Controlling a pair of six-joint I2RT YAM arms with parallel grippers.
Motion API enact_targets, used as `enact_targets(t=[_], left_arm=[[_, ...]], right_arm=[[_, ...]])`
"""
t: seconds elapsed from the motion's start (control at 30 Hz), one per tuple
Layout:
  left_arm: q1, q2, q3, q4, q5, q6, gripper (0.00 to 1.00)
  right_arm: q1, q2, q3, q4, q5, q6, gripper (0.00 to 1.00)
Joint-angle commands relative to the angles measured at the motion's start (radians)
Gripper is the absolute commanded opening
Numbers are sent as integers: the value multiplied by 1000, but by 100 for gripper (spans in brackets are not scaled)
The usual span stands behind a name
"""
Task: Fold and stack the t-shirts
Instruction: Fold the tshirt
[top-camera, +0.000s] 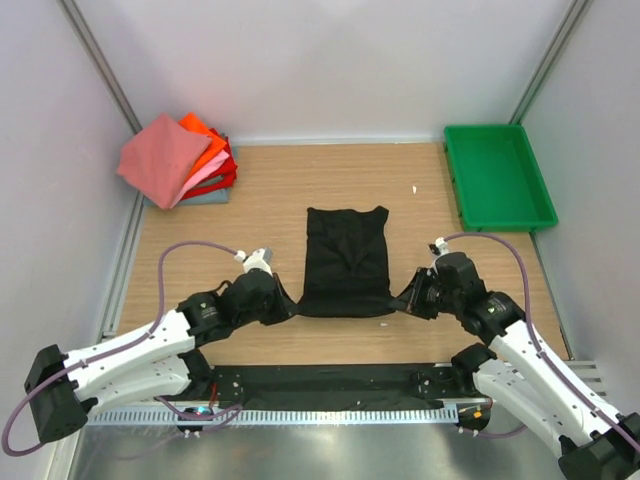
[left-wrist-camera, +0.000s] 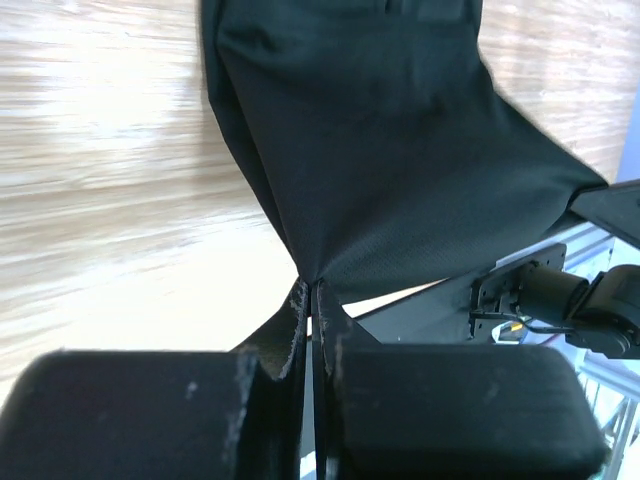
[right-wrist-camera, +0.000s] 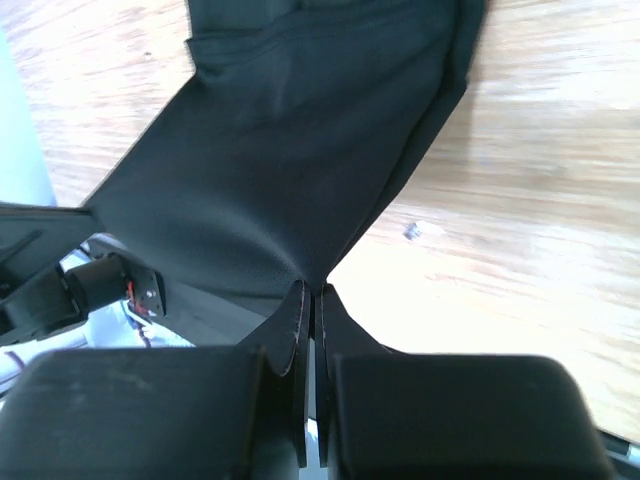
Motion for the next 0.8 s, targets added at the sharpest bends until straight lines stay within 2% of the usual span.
enact_targets(t=[0.0, 0.2, 0.53, 0.77], left_arm=[[-2, -22, 109, -143, -120, 19, 0], [16, 102, 318, -229, -200, 145, 0], [266, 355, 519, -168, 1, 292, 0], [364, 514, 657, -147, 118, 363, 0]], right_arm=[[3, 4, 70, -76, 76, 12, 1], [2, 170, 254, -106, 196, -55, 1], [-32, 443, 447, -20, 230, -138, 1], [-109, 581, 539, 16, 193, -204, 1]])
